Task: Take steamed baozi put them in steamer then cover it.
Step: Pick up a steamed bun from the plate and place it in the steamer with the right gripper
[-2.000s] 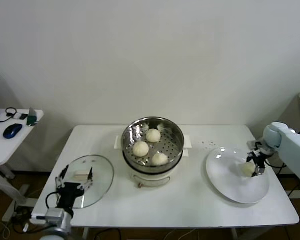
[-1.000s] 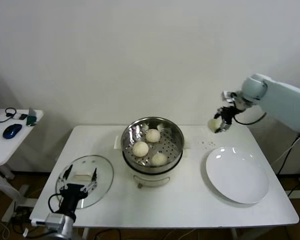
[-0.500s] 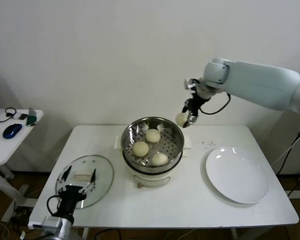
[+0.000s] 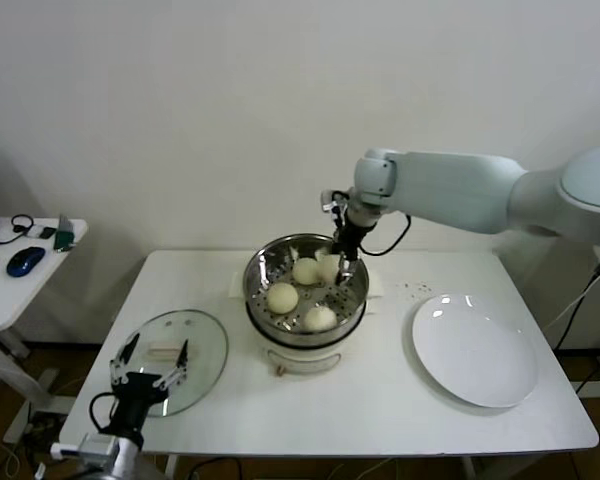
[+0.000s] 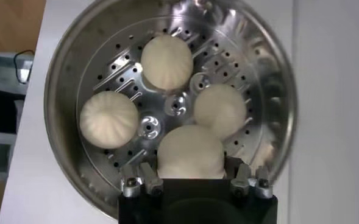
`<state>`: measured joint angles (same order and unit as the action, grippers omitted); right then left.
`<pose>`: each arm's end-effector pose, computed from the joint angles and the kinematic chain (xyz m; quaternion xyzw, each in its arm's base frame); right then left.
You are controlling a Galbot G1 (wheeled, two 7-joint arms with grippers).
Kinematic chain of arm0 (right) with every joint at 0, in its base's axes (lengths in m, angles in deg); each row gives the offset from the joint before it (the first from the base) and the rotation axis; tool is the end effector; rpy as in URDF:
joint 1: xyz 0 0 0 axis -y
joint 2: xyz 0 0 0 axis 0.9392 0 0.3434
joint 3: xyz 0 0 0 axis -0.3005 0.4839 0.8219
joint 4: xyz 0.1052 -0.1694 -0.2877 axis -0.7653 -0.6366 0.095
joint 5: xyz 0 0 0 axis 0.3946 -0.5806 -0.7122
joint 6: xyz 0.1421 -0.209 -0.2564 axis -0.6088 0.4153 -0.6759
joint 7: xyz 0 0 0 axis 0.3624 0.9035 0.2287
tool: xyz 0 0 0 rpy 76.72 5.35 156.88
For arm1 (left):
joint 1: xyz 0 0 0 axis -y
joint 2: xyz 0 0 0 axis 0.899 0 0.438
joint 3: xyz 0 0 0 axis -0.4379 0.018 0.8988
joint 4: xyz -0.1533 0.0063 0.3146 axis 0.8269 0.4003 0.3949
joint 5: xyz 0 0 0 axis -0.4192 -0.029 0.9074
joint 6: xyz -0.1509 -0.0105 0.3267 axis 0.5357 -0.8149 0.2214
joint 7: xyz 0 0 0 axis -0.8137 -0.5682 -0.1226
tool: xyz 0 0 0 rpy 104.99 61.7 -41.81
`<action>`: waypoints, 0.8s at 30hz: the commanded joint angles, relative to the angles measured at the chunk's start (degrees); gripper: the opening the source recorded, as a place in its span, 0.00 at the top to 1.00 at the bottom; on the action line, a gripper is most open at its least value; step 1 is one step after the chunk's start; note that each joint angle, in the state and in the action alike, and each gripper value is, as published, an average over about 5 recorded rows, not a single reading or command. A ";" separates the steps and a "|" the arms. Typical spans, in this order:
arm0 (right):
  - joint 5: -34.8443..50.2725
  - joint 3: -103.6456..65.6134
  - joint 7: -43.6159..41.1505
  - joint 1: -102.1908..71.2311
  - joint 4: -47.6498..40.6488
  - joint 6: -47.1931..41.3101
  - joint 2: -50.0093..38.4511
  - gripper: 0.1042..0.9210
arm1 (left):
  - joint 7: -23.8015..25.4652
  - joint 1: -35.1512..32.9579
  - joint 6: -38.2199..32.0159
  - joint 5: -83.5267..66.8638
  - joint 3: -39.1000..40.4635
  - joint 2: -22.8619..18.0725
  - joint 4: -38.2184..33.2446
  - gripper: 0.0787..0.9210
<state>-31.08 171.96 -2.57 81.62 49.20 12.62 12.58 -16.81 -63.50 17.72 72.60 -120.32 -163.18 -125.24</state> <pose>0.6080 0.0811 -0.0712 0.5365 -0.5493 0.4984 0.4025 0.1532 0.0772 -0.2967 -0.0068 -0.9928 -0.0991 0.0666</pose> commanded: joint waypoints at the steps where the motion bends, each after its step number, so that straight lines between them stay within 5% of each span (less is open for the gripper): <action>1: -1.86 1.19 1.14 -4.33 -1.14 -0.64 3.00 0.27 | 0.16 0.37 0.22 -0.20 -0.13 0.13 0.12 0.12; 24: -1.79 -3.49 1.02 -1.60 0.07 -0.26 -1.56 0.12 | -0.06 2.15 0.79 0.84 1.00 -0.09 0.90 0.12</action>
<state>-33.35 170.77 -0.94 77.97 47.89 12.15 13.41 -16.88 -61.61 18.46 73.28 -119.56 -163.27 -124.48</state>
